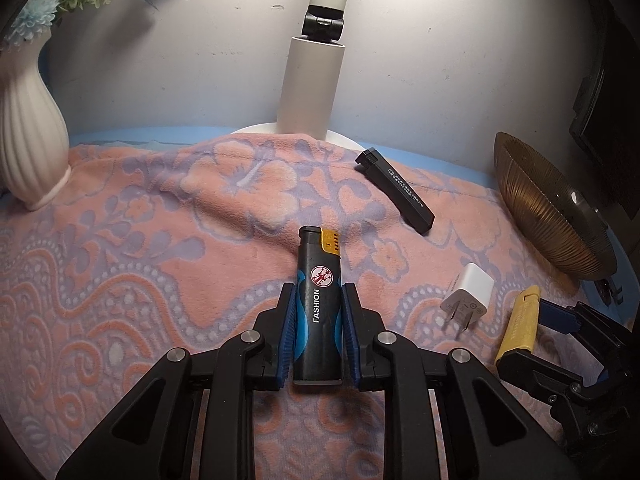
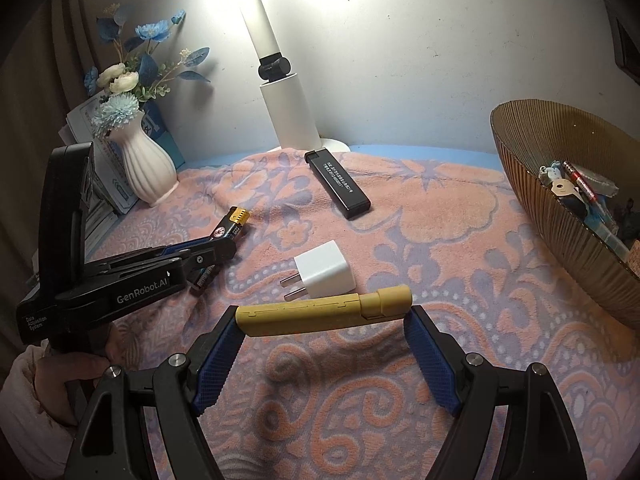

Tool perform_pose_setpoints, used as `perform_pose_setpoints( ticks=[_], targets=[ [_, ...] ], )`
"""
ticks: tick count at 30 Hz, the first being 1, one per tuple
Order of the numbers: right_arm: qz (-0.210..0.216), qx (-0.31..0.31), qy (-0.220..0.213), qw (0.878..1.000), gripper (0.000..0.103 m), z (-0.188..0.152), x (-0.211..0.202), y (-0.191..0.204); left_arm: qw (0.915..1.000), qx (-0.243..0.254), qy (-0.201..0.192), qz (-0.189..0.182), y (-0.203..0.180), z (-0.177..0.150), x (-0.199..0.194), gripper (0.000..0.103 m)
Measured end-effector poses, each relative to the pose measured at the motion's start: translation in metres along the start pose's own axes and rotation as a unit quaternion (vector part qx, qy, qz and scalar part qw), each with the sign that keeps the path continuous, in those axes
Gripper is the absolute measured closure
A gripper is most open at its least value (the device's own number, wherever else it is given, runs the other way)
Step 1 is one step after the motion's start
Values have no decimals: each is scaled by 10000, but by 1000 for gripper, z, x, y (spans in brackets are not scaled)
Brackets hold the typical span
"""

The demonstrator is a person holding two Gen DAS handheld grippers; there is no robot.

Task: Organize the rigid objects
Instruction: 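Close the left gripper on the lighter while the right gripper grasps the yellow marker, then carry the FASHION lighter and yellow marker into the bowl and open both grippers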

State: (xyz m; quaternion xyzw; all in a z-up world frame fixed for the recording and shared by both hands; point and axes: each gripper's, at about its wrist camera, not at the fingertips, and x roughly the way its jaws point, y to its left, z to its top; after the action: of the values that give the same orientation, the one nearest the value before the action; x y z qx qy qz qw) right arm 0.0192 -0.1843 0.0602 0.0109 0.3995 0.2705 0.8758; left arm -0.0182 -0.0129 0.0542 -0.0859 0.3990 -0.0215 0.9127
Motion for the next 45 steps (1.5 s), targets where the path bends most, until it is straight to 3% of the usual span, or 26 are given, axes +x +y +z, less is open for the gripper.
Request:
perform_pose_setpoints(
  ticks=[7,13,18,25,30,36,45],
  targets=[
    [-42,-154,-253,9996,23,2,-9,7,9999,2,-25,98,-4,0,-1,84],
    [-160,61,-535,9984,23,4,-20,-4,9996,-121,-57,229,-4,0,-3,84],
    [-155,366,-994,9943,23,7,-42,-21,9996,-195,-137,121,0,6,-9,84],
    [-197,795,-1636,9831,23,10,-77,-43,9990,-210,-381,-104,-12,40,-23,84],
    [-434,1026,-1898,9755,23,11,-93,-62,9980,73,-511,-364,-47,66,-24,84],
    [-1308,1104,-2162,9612,23,10,-108,-86,9938,508,-501,-857,-106,92,-11,84],
    [-2081,1555,-2391,9356,23,7,-127,-128,9769,1372,-424,-1582,-221,122,27,84]
  ],
)
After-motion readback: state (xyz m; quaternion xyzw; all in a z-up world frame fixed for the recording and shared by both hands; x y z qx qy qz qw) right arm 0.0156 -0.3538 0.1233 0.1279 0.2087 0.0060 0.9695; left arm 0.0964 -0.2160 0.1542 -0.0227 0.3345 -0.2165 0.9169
